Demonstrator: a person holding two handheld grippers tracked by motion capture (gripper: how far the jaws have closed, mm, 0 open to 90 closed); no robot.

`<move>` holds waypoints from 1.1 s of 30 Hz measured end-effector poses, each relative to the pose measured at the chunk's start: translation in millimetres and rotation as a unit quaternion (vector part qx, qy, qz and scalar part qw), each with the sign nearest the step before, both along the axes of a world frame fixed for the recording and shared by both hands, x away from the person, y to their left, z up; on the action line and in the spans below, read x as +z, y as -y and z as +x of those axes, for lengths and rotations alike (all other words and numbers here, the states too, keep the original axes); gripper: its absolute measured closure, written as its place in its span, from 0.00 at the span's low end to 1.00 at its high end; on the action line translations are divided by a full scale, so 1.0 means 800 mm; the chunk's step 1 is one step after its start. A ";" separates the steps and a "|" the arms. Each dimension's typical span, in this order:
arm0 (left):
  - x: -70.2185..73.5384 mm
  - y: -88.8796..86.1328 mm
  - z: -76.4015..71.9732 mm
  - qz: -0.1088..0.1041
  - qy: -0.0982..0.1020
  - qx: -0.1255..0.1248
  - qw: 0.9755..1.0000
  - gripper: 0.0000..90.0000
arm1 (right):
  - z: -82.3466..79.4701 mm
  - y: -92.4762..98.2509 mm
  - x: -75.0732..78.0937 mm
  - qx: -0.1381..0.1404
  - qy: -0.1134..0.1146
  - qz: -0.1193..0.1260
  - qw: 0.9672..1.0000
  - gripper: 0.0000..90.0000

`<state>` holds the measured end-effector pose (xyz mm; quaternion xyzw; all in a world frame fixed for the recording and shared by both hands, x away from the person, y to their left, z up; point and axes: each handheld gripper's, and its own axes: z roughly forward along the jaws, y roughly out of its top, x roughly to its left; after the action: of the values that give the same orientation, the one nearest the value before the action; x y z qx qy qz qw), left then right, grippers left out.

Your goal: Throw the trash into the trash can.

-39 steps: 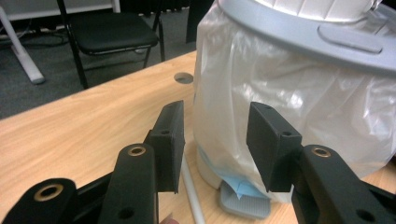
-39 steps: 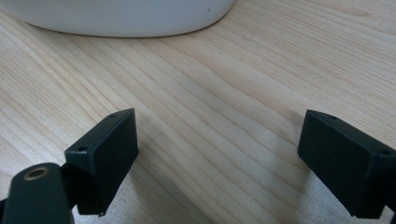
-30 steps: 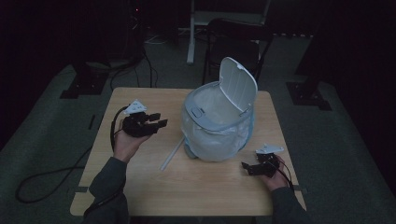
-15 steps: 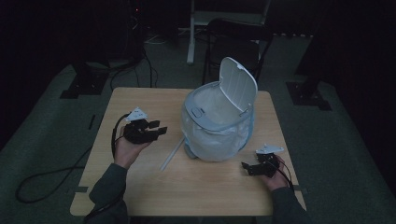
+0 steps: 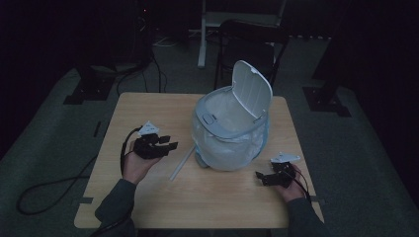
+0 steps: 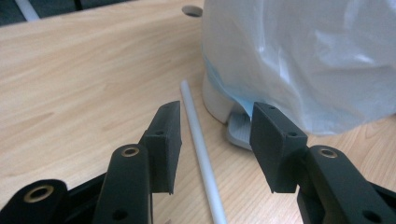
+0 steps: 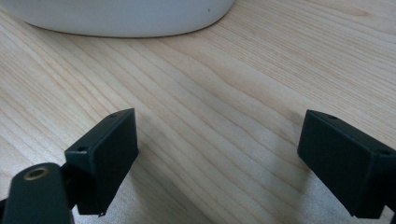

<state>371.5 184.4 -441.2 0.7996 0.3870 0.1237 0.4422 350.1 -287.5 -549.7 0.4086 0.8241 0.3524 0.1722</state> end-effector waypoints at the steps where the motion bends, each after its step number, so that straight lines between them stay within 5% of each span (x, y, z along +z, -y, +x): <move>1: -0.002 0.001 -0.001 0.000 -0.001 -0.001 1.000 0.61 | 0.000 0.000 0.000 0.000 0.001 0.000 1.000 0.13; 19: -0.044 0.016 -0.009 0.022 -0.026 -0.010 0.999 0.62 | 0.000 0.000 0.000 -0.001 -0.001 0.001 1.000 0.13; 33: -0.078 0.035 -0.001 0.061 -0.046 -0.022 0.997 0.72 | 0.000 0.000 0.000 -0.001 -0.001 0.001 1.000 0.13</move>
<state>370.8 156.2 -503.6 0.8379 0.3812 0.1009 0.3774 349.8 -287.4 -549.7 0.4100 0.8237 0.3521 0.1713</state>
